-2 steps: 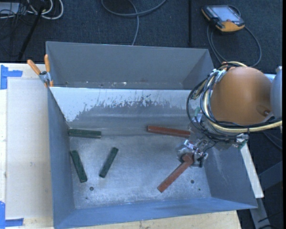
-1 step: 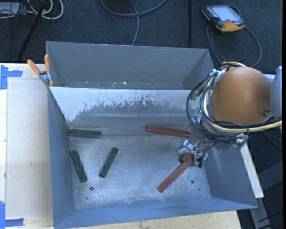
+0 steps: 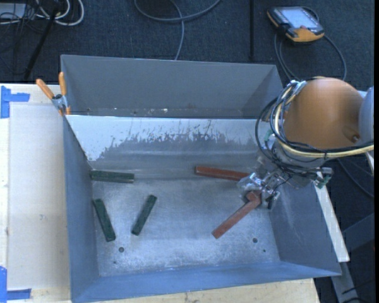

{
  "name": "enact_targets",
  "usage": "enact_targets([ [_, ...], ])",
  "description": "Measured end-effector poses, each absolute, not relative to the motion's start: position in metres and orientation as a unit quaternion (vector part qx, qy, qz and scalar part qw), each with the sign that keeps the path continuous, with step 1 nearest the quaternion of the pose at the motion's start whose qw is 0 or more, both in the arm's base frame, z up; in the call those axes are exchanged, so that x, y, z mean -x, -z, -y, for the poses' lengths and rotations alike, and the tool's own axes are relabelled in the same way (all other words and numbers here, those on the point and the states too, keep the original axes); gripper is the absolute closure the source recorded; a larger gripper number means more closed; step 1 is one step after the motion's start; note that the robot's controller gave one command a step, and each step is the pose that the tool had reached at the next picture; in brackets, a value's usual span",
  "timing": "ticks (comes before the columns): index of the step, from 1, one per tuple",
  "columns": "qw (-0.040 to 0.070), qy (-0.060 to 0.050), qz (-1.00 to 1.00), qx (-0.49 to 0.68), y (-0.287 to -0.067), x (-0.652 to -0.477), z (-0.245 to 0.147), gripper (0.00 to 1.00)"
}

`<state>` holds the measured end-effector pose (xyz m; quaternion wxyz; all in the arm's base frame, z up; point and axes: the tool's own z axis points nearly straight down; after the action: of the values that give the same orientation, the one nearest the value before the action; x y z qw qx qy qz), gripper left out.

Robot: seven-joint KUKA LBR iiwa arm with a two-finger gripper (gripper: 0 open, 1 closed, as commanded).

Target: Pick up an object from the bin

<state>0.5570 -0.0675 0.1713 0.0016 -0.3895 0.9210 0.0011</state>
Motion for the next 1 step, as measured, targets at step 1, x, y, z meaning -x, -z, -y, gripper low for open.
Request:
enact_targets([
  [1, 0.0, -0.001, -0.926, 0.378, -0.1542, -0.5506, 0.0747, 1.0],
])
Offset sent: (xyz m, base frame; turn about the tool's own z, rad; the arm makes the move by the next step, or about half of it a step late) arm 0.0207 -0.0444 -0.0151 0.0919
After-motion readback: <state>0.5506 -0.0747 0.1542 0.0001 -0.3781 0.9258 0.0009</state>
